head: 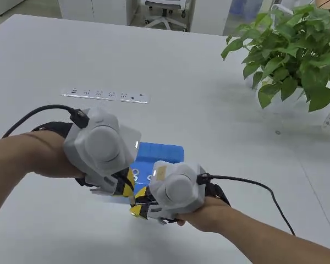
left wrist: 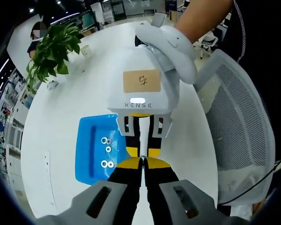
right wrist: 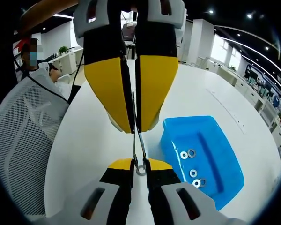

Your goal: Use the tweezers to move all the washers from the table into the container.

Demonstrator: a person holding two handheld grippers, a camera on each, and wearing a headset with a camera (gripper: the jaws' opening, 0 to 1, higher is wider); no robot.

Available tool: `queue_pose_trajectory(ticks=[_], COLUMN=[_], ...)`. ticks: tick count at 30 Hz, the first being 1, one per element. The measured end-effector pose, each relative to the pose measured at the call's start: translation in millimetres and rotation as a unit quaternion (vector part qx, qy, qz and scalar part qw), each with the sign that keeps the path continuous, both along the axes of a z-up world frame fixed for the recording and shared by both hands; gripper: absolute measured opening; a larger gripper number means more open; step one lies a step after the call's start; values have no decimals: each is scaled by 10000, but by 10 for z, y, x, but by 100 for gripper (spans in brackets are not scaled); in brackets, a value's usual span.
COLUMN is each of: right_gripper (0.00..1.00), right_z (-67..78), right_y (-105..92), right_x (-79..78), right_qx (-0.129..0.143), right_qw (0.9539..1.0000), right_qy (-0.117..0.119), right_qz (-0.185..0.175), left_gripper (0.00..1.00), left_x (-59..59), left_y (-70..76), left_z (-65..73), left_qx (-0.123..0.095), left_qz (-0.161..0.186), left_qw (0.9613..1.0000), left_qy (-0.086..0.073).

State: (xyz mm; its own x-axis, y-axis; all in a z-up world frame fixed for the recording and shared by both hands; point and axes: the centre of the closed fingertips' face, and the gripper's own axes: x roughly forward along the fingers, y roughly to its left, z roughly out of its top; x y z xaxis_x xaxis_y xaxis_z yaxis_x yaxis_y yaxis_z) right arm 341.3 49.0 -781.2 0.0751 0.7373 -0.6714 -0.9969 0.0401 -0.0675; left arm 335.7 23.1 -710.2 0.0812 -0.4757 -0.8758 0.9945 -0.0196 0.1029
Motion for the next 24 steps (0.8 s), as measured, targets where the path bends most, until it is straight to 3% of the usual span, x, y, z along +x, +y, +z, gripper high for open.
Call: queue_pose_trajectory(ticks=[24], right_gripper=[12], right_z=[-141], right_y=[5], right_x=[-27], right_qx=[-25], right_qw=[9998], right_qy=[176], right_qz=[-4], left_gripper=[6], left_x=[-3], left_y=[-13], left_z=[-107], left_qx=[-54], left_qz=[46], left_qw=[9999], left_qy=[152])
